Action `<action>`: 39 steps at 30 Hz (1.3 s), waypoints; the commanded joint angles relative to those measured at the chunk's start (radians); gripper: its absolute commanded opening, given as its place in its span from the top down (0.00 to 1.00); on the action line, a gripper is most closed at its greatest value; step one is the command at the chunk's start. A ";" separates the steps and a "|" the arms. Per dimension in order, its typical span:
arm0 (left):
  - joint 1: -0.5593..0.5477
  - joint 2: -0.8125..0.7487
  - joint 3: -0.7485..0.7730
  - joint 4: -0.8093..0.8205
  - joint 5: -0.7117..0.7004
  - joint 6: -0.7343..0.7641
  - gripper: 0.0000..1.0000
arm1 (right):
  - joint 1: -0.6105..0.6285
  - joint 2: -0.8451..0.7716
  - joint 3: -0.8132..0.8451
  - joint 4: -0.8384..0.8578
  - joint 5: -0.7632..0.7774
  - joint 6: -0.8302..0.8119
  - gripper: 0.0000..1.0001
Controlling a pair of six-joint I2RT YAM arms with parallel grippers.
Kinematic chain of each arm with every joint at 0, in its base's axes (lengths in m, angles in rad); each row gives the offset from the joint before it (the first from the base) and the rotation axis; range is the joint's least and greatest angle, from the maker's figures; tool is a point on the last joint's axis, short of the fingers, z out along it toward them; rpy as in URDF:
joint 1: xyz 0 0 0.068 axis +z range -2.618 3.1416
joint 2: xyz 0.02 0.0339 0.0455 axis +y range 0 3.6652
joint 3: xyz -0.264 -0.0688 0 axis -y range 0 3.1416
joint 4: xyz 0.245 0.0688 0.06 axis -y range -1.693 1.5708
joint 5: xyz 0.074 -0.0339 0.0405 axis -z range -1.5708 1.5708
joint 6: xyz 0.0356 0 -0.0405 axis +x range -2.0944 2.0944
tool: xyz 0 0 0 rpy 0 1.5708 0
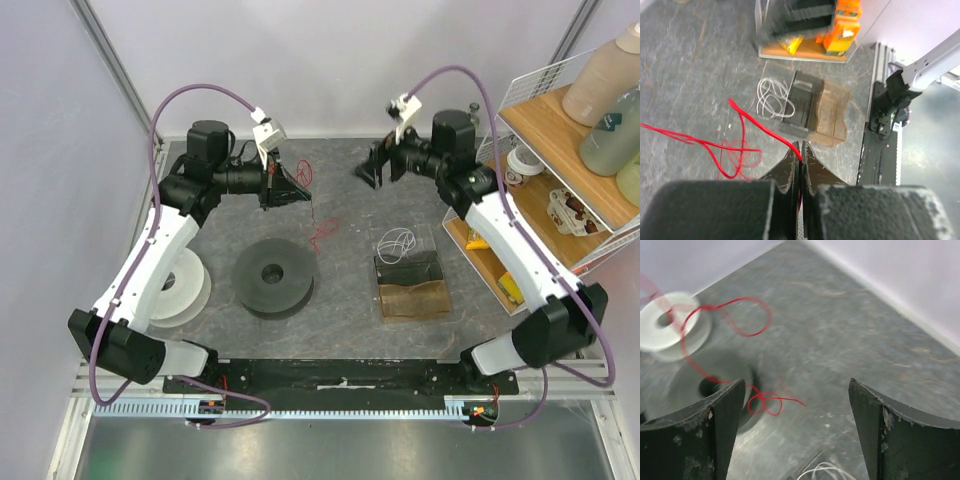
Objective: Wrap the cables
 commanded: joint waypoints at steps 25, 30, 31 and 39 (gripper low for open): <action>0.028 -0.051 0.042 0.600 0.298 -0.747 0.98 | 0.353 -0.094 -0.396 0.811 -0.026 0.337 0.15; 0.029 -0.060 0.046 0.696 0.313 -0.825 0.98 | 0.353 -0.058 -0.380 0.811 0.100 0.344 0.62; 0.032 -0.063 0.051 0.697 0.313 -0.825 0.98 | 0.351 -0.058 -0.380 0.809 0.099 0.341 0.71; 0.126 -0.106 0.070 0.702 0.342 -0.837 0.98 | 0.212 -0.127 -0.374 0.625 0.188 0.234 1.00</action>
